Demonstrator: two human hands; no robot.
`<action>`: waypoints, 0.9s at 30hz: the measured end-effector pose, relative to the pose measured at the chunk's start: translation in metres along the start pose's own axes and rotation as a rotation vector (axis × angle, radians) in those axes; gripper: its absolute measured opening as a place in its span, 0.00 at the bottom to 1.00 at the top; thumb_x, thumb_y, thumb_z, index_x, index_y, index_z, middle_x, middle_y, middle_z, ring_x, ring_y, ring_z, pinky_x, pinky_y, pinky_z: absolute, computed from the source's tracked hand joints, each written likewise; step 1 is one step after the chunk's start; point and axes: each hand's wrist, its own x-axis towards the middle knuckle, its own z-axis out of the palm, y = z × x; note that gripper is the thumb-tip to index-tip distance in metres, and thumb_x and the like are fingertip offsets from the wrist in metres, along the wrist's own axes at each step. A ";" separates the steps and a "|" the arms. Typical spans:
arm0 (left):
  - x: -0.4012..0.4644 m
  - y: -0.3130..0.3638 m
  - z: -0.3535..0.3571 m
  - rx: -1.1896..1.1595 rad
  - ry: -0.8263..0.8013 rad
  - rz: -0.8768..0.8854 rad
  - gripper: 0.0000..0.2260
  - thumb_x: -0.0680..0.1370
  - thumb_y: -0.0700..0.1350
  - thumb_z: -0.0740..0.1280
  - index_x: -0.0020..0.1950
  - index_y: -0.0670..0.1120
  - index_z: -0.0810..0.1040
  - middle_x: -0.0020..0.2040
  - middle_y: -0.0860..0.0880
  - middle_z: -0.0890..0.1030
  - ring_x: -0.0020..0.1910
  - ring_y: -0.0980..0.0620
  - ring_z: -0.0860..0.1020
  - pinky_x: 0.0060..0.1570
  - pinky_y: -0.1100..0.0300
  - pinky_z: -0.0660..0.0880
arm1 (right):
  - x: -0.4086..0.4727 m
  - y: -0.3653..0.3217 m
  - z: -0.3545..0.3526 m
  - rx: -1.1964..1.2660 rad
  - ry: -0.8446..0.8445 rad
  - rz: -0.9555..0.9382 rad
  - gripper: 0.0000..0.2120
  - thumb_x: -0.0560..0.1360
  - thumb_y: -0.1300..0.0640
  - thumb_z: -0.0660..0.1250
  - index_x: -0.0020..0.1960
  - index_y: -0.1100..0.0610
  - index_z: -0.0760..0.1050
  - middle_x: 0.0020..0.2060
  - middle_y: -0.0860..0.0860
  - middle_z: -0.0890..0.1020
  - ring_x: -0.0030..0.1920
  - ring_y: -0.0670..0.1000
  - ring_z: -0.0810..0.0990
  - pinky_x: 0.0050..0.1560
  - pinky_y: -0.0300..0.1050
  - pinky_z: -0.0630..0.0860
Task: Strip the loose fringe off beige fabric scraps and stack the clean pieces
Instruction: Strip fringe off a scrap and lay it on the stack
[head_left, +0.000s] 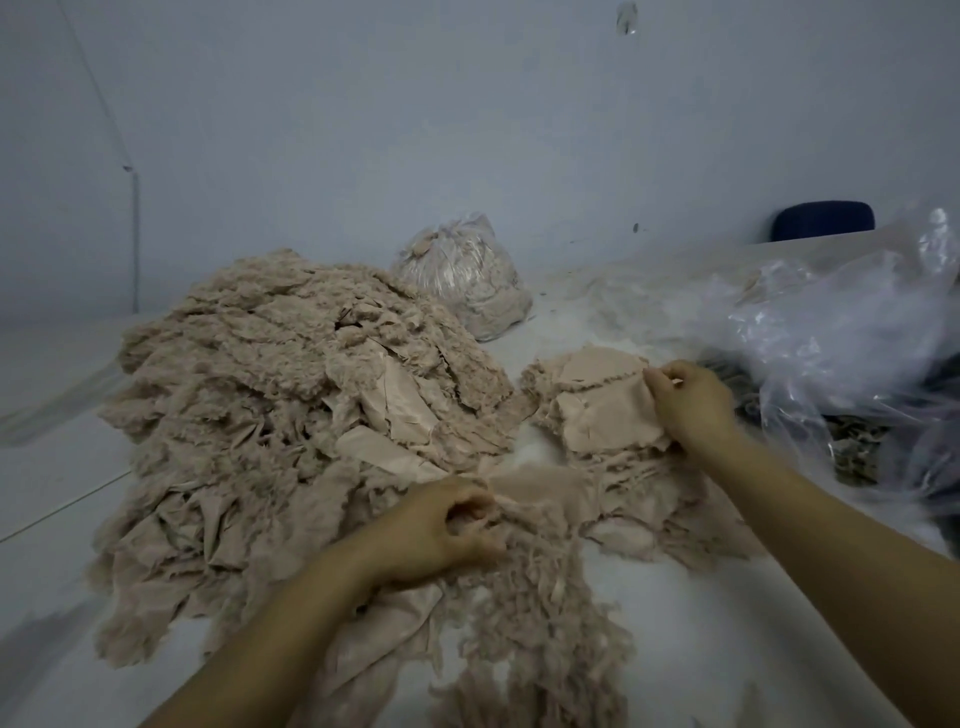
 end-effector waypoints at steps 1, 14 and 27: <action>0.002 0.003 0.004 0.014 0.061 0.044 0.17 0.73 0.55 0.71 0.60 0.53 0.76 0.53 0.59 0.75 0.52 0.66 0.74 0.48 0.75 0.69 | -0.003 0.000 0.003 0.018 0.005 -0.005 0.11 0.79 0.53 0.63 0.40 0.56 0.76 0.39 0.53 0.79 0.42 0.52 0.74 0.41 0.41 0.61; 0.025 0.039 0.040 -0.058 -0.103 0.104 0.08 0.79 0.48 0.65 0.49 0.47 0.83 0.42 0.53 0.82 0.36 0.66 0.74 0.42 0.70 0.70 | -0.007 0.017 0.010 0.089 0.107 0.103 0.11 0.80 0.56 0.61 0.50 0.63 0.77 0.48 0.62 0.81 0.48 0.58 0.75 0.42 0.44 0.62; -0.006 0.026 -0.004 -0.338 0.074 0.103 0.07 0.77 0.47 0.68 0.40 0.48 0.75 0.24 0.56 0.63 0.24 0.57 0.61 0.27 0.64 0.60 | -0.102 -0.054 0.012 0.415 -0.604 -0.079 0.18 0.70 0.36 0.65 0.49 0.49 0.76 0.42 0.50 0.80 0.41 0.50 0.80 0.39 0.42 0.76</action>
